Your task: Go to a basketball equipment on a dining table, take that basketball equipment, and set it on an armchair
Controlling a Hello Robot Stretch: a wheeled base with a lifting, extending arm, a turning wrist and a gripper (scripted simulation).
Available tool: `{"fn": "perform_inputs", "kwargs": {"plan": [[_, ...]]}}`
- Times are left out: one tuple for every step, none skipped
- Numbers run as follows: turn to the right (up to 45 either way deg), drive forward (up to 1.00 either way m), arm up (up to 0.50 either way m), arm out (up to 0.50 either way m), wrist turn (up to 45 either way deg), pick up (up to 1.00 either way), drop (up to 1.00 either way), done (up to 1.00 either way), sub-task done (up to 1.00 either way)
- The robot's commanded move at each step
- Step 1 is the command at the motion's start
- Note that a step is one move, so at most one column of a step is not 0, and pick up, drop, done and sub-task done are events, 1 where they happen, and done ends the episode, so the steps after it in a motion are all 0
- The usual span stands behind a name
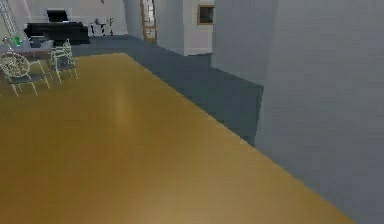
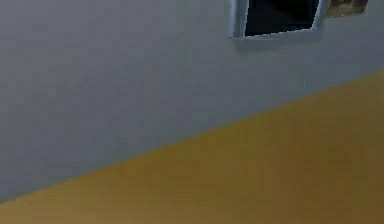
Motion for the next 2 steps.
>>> {"fn": "perform_inputs", "kwargs": {"plan": [[0.0, 1.0, 0.0, 0.0, 0.0, 0.0, 0.0, 0.0, 0.0], [0.0, 1.0, 0.0, 0.0, 0.0, 0.0, 0.0, 0.0, 0.0]]}}
